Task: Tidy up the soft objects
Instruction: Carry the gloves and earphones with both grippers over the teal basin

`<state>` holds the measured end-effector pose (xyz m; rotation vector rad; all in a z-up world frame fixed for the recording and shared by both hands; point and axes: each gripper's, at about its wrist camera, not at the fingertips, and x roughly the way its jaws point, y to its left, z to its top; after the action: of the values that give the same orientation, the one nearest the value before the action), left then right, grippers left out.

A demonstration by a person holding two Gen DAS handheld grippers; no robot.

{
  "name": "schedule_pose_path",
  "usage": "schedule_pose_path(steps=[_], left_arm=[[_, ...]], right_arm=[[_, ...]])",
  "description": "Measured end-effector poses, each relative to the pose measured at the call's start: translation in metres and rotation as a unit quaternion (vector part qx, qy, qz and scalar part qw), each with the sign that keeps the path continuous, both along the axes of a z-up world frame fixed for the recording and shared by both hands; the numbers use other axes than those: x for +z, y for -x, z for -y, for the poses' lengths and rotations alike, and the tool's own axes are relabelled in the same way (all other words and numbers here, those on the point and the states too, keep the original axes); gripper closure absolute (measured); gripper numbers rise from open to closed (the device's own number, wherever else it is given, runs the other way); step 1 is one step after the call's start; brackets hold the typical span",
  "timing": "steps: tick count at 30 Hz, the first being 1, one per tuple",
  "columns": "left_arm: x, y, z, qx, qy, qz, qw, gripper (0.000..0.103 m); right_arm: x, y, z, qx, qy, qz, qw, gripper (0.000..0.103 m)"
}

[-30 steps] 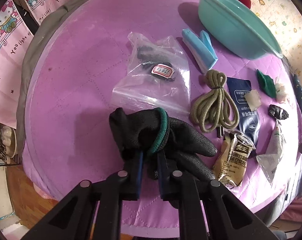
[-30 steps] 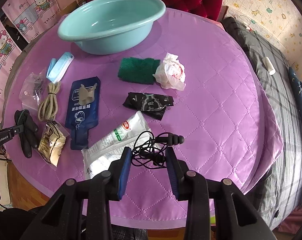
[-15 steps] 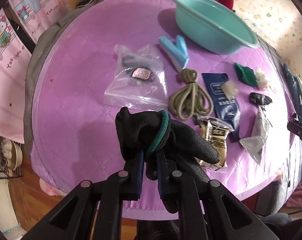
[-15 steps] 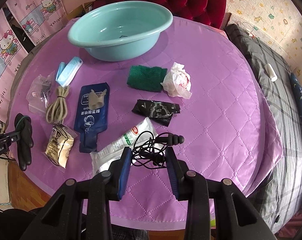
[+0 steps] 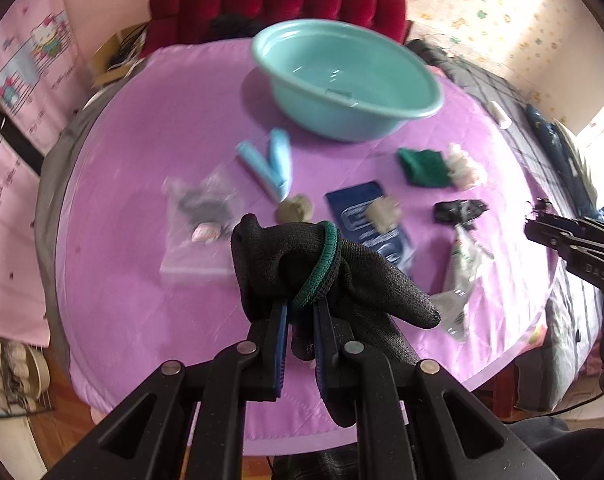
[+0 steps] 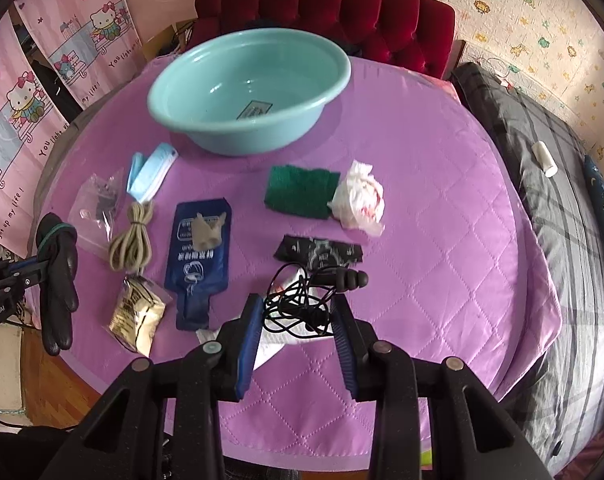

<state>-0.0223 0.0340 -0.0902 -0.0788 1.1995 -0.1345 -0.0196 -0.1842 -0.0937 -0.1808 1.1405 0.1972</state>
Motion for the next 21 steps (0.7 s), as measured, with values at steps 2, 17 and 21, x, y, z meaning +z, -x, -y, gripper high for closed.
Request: schedule_pose_path(steps=[2, 17, 21], left_arm=[[0.008, -0.007, 0.007, -0.013, -0.006, 0.009, 0.9999, 0.091], [0.043, -0.073, 0.038, -0.067, -0.013, 0.044, 0.9967, 0.091], [0.047, -0.093, 0.043, -0.076, -0.016, 0.049, 0.9958, 0.091]], right_arm=[[0.006, -0.005, 0.000, 0.000, -0.005, 0.003, 1.000, 0.066], [0.046, -0.059, -0.018, 0.016, -0.015, 0.035, 0.999, 0.066], [0.049, -0.080, -0.021, 0.015, -0.026, 0.035, 0.999, 0.066]])
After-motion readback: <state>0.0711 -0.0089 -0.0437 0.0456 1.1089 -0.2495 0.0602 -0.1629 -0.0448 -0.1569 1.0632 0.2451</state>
